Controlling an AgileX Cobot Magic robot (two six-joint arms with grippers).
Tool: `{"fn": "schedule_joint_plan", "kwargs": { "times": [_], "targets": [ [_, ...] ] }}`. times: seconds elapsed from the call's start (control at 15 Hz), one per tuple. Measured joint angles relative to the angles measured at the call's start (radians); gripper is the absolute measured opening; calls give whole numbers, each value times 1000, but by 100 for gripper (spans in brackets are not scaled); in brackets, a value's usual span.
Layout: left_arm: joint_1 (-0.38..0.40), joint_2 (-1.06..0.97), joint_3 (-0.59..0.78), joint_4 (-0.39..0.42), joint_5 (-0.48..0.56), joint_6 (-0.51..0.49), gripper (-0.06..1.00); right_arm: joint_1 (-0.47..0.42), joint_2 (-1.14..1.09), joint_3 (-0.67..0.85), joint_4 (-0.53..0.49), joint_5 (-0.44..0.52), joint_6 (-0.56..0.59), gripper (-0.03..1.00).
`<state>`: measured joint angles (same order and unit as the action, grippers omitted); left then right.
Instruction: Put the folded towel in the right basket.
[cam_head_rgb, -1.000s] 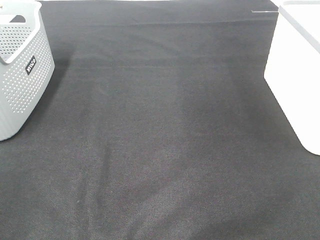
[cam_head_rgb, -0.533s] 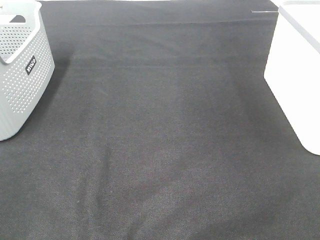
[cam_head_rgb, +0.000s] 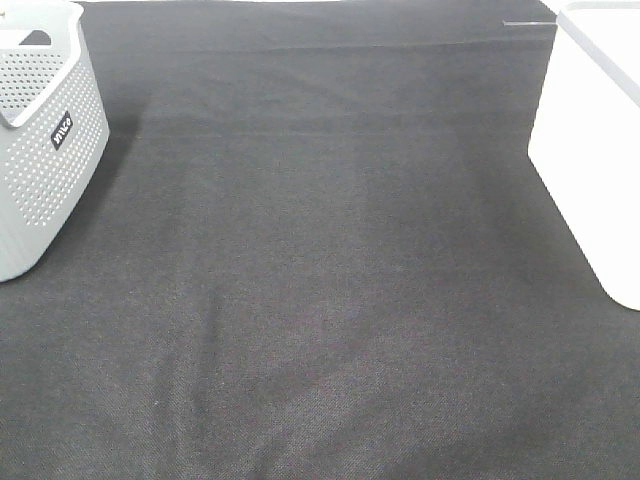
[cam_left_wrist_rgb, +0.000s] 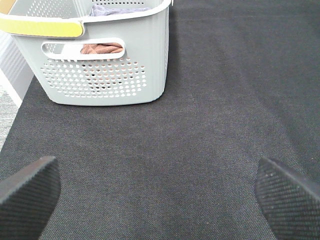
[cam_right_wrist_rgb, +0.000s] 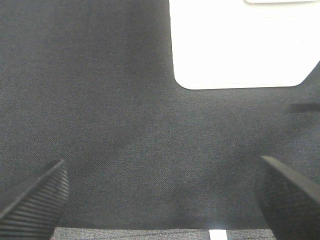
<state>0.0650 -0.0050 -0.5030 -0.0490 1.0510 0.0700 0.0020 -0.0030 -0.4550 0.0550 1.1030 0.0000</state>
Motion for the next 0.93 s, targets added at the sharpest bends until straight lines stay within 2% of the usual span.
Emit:
{"fn": "schedule_joint_plan", "kwargs": {
  "times": [0.93],
  "targets": [
    [0,0,0,0,0,0,99,0,0,0,-6,0,-34,96]
  ]
}}
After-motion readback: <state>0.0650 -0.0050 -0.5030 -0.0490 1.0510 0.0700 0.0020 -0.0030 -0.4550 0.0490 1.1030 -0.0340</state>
